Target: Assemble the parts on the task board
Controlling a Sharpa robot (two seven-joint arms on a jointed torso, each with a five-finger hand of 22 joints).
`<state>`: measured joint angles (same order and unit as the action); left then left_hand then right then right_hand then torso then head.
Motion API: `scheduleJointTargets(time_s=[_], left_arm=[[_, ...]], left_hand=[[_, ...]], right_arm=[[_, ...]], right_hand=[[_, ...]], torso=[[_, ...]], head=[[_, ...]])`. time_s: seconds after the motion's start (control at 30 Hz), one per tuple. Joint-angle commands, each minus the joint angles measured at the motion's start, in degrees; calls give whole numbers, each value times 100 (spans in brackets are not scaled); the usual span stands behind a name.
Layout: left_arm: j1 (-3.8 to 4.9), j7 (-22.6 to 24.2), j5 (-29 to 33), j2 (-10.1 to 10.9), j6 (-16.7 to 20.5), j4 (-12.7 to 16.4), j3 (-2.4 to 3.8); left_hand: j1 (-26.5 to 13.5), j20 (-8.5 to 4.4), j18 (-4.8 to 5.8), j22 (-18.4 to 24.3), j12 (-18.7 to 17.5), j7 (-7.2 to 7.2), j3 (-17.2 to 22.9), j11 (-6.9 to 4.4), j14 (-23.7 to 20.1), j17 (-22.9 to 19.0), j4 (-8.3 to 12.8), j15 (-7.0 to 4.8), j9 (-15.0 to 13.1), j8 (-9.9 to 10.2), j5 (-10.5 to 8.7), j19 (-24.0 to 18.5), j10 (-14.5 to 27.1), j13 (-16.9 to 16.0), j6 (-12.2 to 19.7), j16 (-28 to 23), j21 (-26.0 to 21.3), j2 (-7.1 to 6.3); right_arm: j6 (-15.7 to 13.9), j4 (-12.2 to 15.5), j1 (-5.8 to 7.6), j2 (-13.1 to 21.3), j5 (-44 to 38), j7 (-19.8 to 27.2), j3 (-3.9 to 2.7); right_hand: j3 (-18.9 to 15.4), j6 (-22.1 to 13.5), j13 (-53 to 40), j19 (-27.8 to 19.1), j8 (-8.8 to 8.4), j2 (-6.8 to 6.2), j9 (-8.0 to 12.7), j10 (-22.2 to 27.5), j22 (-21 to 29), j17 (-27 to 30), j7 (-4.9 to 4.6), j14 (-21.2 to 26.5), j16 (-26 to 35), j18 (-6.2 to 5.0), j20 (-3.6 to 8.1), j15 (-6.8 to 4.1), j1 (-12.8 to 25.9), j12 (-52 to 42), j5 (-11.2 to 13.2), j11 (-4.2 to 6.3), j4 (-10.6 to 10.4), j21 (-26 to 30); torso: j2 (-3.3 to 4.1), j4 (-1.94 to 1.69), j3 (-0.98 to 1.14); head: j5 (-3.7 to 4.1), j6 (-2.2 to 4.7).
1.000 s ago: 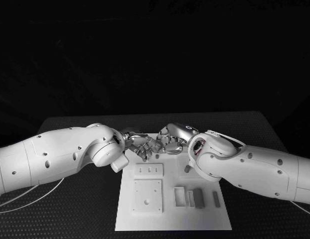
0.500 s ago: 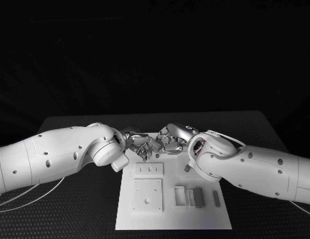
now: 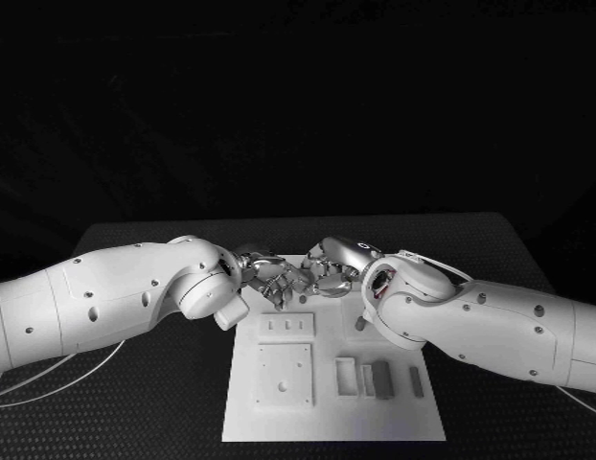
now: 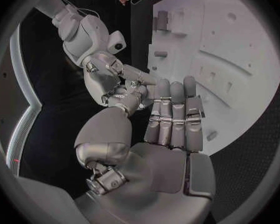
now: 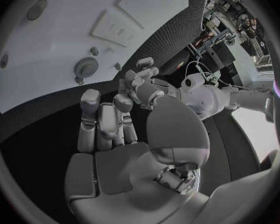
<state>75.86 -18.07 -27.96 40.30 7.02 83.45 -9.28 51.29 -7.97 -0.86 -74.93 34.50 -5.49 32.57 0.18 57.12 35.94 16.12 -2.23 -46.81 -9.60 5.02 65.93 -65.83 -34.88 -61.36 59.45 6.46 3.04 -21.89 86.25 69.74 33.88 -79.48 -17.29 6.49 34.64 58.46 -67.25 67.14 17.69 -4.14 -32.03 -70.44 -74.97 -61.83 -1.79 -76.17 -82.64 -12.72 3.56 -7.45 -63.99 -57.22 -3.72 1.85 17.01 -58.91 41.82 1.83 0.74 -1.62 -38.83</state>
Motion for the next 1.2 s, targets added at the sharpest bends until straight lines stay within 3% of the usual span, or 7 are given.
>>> scheduleJointTargets(time_s=[0.03,0.3,0.37,0.5,0.63,0.8,1.2], left_arm=[[-15,193,-4,-17,116,-3,3],[-21,276,-3,-11,211,-14,3],[-21,290,-2,-11,222,-14,3],[-21,291,0,0,229,-14,3],[-22,291,0,23,216,-15,3],[-22,274,0,48,184,-22,2],[-22,203,-41,77,28,-43,2]], left_hand=[[281,-9,22,-112,-34,19,282,-27,54,-26,-58,-23,-22,-84,-130,81,-102,20,-86,39,-14,46],[297,-21,23,-124,-26,45,347,-49,102,-33,-63,-36,-48,-150,-137,130,-171,21,-146,62,3,116],[293,-24,22,-125,-25,50,350,-53,109,-34,-58,-38,-55,-161,-136,137,-182,21,-153,67,6,126],[282,-28,22,-127,-22,58,353,-60,121,-34,-50,-42,-65,-179,-132,147,-200,20,-166,74,10,146],[278,-33,21,-129,-22,64,361,-65,130,-34,-32,-47,-75,-193,-107,155,-213,19,-171,81,14,153],[268,-39,22,-131,-21,71,371,-72,141,-34,-11,-52,-88,-211,-61,168,-231,18,-177,91,22,149],[270,-45,21,-134,-19,77,384,-78,151,-34,5,-58,-99,-227,-29,179,-247,15,-181,101,30,137]], right_arm=[[93,28,-7,8,47,39,-7],[106,1,-7,37,269,161,-7],[132,-3,-7,51,317,195,-7],[147,-14,-6,110,444,313,-6],[128,-28,-7,175,494,398,-6],[106,-56,-14,251,542,468,-5],[70,12,-88,361,682,601,-5]], right_hand=[[0,396,-5,-3,144,10,-283,-31,-62,2,-256,-35,-23,-228,51,-13,30,17,-15,12,-23,-12],[-2,395,-5,-4,143,6,-282,-31,-62,81,-255,3,-2,-228,51,-13,32,17,-14,12,-24,-12],[-40,285,17,-17,47,-189,-238,26,-56,176,-239,61,48,-228,21,-34,171,75,-22,22,-57,6],[-98,-91,58,-83,-210,-403,-134,167,-26,461,-365,278,192,-228,-11,39,345,191,-15,-84,-63,89],[-187,-494,80,-144,-438,-481,-52,314,-17,622,-517,450,273,-228,-42,175,390,264,-13,-229,-62,141],[-219,-619,92,-179,-505,-497,-31,376,-16,632,-569,509,291,-228,-68,224,387,287,-14,-280,-66,166],[-233,-505,102,-188,-438,-421,-68,376,-26,619,-552,520,282,-228,-86,220,360,274,-15,-267,-65,168]], torso=[[-2,1,4],[-2,7,-4],[-1,5,-3],[-3,1,-2],[0,4,-1],[-1,7,-1],[3,3,8]], head=[[-2,-7],[-4,-13],[-2,-15],[-3,-15],[4,-11],[3,-14],[3,-15]])
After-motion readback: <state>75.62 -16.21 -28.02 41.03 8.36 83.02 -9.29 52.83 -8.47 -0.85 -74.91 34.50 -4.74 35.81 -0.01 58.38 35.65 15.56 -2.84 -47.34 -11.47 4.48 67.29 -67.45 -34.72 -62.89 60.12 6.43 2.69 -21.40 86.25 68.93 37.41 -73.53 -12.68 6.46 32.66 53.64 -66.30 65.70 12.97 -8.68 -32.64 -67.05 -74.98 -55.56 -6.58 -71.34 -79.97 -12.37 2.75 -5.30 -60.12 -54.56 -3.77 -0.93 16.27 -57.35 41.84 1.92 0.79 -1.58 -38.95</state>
